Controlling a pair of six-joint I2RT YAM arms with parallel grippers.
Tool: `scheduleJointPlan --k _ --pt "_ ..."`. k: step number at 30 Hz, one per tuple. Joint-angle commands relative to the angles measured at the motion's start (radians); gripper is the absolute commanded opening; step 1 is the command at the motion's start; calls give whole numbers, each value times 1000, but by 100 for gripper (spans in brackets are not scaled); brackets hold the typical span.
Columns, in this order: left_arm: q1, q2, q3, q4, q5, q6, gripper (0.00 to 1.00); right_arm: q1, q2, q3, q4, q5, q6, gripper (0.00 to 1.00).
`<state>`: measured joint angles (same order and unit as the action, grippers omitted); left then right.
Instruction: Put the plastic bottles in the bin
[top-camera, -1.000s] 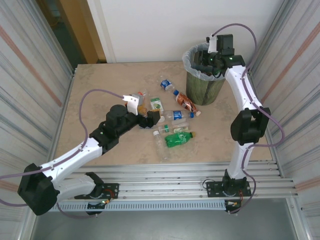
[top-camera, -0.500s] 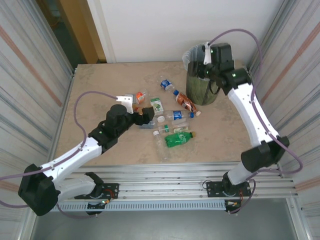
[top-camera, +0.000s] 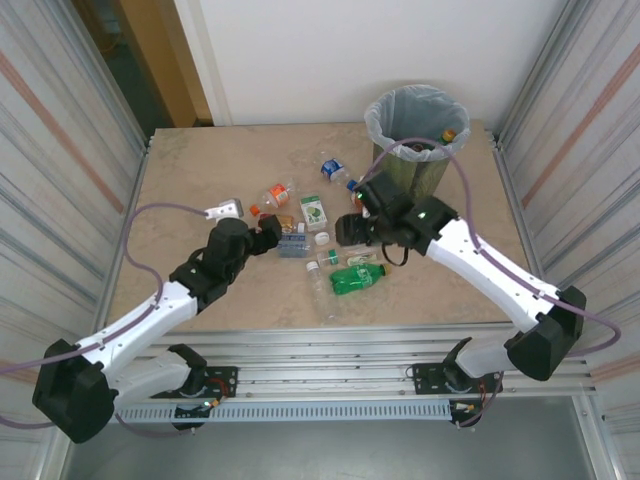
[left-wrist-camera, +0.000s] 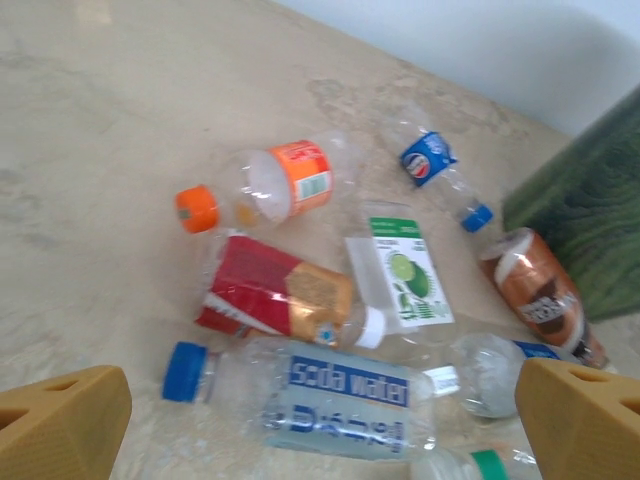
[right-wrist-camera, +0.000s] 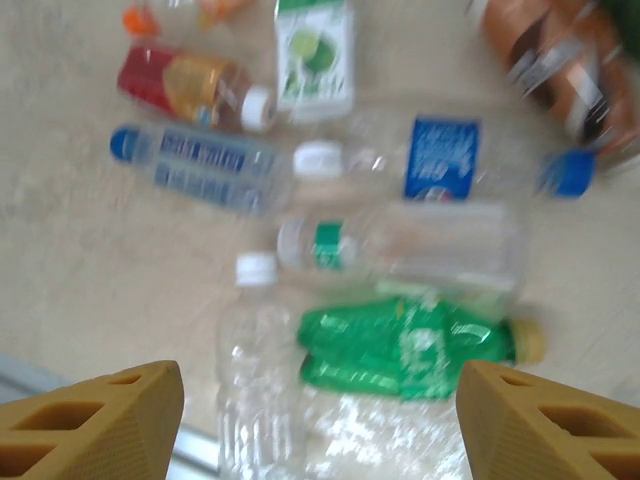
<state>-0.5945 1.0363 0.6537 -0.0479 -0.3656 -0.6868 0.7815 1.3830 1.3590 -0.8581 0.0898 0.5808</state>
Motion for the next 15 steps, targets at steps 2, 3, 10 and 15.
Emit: scheduleJointPlan --k 2,3,10,15 --pt "43 -45 -48 -86 -83 -121 99 90 60 -64 -16 -38 176 74" --pt "55 -53 -57 -96 -83 -139 99 113 82 -67 -19 -42 191 75" --pt "97 -100 -111 -124 -89 -204 99 228 227 -19 -88 -26 213 78" --pt "104 -104 -123 -139 -94 -223 99 255 289 -26 -80 -56 198 76"
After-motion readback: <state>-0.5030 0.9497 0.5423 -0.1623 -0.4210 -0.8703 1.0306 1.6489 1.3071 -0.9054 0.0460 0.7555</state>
